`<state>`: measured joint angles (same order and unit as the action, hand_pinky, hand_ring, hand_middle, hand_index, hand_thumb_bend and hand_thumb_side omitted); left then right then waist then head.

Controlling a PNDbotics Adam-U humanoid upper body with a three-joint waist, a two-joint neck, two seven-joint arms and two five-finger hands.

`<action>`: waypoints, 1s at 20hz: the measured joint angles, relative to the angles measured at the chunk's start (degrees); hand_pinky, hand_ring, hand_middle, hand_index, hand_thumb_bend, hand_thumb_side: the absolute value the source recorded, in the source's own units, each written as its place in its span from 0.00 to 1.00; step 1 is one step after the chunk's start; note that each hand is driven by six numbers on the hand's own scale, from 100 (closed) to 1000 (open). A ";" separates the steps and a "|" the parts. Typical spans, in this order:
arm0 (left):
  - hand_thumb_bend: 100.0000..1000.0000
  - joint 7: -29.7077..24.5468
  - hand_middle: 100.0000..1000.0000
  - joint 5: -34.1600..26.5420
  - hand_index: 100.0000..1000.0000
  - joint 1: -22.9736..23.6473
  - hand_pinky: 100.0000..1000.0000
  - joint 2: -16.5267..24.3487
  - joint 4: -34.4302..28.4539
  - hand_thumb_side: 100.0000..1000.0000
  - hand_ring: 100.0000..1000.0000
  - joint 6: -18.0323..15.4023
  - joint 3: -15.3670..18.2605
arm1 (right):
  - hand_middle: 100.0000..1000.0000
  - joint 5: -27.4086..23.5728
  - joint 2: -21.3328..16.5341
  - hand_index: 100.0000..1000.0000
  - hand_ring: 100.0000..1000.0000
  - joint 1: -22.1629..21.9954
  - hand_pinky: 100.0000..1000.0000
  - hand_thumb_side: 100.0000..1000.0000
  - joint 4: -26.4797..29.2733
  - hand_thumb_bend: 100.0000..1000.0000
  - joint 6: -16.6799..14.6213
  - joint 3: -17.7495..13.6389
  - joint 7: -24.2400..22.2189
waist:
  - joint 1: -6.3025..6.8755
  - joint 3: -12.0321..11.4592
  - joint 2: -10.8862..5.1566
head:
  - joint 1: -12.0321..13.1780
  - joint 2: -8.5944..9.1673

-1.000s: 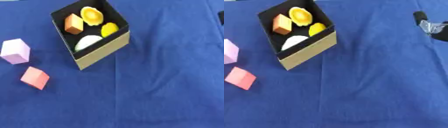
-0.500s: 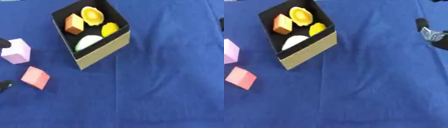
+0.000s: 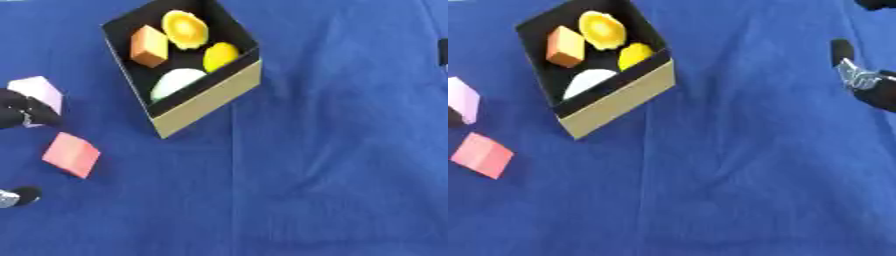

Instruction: Pick up objects on the table and place them in the box.

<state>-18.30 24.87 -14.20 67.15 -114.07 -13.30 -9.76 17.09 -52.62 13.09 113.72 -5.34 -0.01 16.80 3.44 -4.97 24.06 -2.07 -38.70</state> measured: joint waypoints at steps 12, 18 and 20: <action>0.34 -5.35 0.73 -0.04 0.81 -5.85 0.85 -0.22 -0.01 0.26 0.78 6.63 -3.65 | 0.62 -1.15 1.09 0.73 0.68 0.71 0.75 0.15 0.00 0.16 -0.03 0.22 0.01 | 0.30 0.86 0.38 | 1.19 0.52; 0.40 -8.80 0.71 -1.33 0.82 -7.16 0.85 -1.15 0.00 0.26 0.77 9.17 -4.52 | 0.62 -1.25 1.58 0.73 0.67 1.04 0.75 0.15 0.00 0.15 -0.06 0.21 0.43 | 0.30 1.51 0.56 | 1.45 0.87; 0.41 -9.82 0.71 -1.61 0.82 -7.74 0.85 -1.26 0.24 0.24 0.77 9.75 -4.74 | 0.62 -1.44 1.81 0.73 0.67 1.11 0.75 0.15 0.00 0.15 -0.01 0.21 0.55 | 0.30 1.55 0.56 | 1.49 0.96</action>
<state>-28.12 23.26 -21.94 65.89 -113.83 -3.54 -14.50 15.65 -50.81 14.20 113.72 -5.36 0.20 17.34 3.74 -3.41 24.62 -0.58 -37.74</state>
